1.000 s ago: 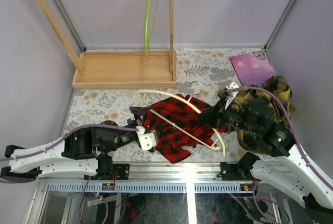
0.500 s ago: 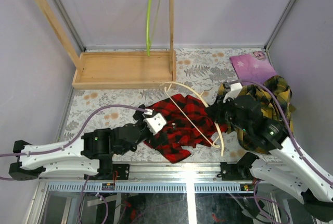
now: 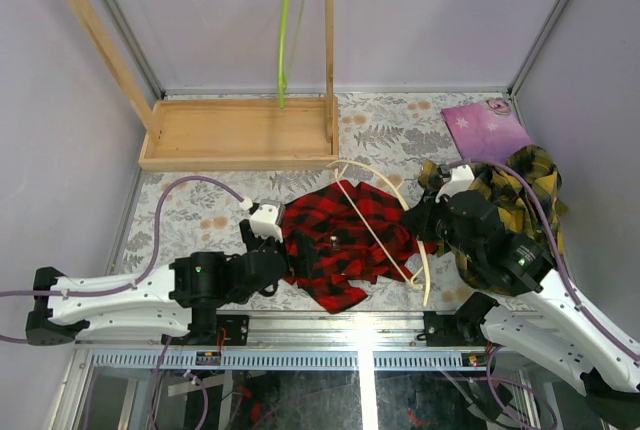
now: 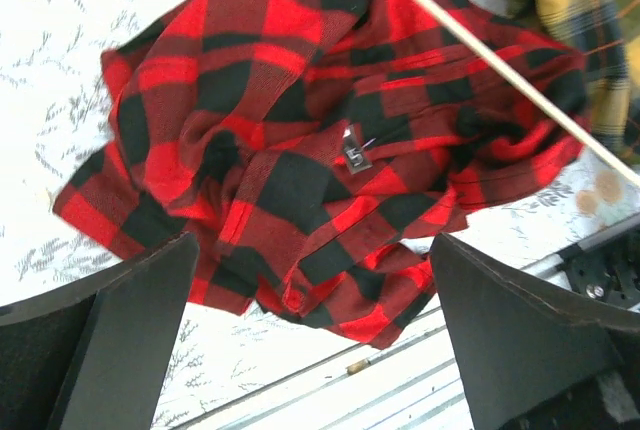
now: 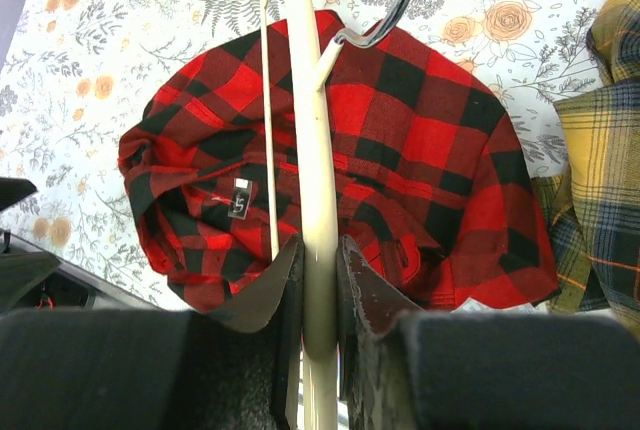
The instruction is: Place the shirt on the hanger
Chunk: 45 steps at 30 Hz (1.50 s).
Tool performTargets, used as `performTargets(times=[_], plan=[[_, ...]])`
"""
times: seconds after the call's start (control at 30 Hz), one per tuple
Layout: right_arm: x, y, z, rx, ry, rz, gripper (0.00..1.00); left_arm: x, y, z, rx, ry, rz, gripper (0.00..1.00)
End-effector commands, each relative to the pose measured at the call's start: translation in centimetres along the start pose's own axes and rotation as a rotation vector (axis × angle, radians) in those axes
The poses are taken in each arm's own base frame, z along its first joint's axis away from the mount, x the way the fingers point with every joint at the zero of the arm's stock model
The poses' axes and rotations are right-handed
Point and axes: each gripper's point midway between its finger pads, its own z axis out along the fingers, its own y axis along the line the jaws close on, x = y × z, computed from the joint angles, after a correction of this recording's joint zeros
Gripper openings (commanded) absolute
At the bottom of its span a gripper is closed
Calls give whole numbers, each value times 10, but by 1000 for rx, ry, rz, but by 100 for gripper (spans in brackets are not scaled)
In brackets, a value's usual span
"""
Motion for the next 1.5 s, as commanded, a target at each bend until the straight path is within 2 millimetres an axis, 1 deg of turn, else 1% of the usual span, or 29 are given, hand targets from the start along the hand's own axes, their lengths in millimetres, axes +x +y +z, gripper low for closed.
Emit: performTargets(times=[0.0, 0.13, 0.23, 0.27, 0.37, 0.43, 0.53, 0.63, 0.67, 0.77, 0.87, 1.03, 1.1, 1.13, 1.17, 1.2, 1.3, 1.37, 1.47], plan=[[-26, 7, 3, -24, -137, 55, 1, 13, 12, 12, -110, -29, -188, 100], [-25, 11, 3, -69, -172, 63, 2, 28, 11, 23, -155, 4, -166, 100], [-21, 11, 4, -79, -172, 72, 2, 44, 21, 31, -222, 13, -140, 100], [-19, 11, 5, -83, -165, 71, 2, 49, 25, 34, -246, 16, -125, 96], [-14, 14, 8, -102, -141, 60, 2, 61, 36, 42, -324, 17, -73, 74], [-10, 17, 10, -118, -125, 56, 2, 71, 45, 48, -391, 17, -35, 65], [-7, 21, 11, -138, -108, 53, 2, 79, 58, 52, -486, 8, -17, 52], [-5, 21, 12, -140, -102, 52, 2, 85, 59, 56, -520, 9, -9, 40], [-6, 21, 12, -139, -104, 53, 2, 84, 58, 57, -521, 9, -4, 31], [-7, 20, 10, -138, -107, 49, 1, 74, 58, 54, -527, -18, -7, 10], [-7, 16, 8, -120, -116, 52, 1, 57, 58, 47, -521, -58, -17, 0], [-18, 7, -4, -85, -180, 63, 1, 20, 49, 32, -452, -108, -9, 0], [-28, 1, -15, -58, -215, 60, 0, 4, 45, 28, -421, -111, 9, 0], [-35, -1, -23, -49, -235, 54, 0, -7, 44, 26, -405, -116, -4, 0], [-42, -2, -32, -44, -255, 41, 0, -13, 45, 26, -399, -106, 5, 0], [-49, -1, -43, -52, -274, 20, 0, -22, 42, 26, -366, -104, -5, 0], [-65, 10, -72, -135, -337, -101, 0, -39, 31, 26, -247, -61, 11, 0], [-71, 15, -88, -177, -356, -173, 0, -49, 29, 27, -208, -36, 29, 0], [-75, 29, -114, -269, -356, -264, 0, -62, 31, 30, -195, 27, 77, 0]])
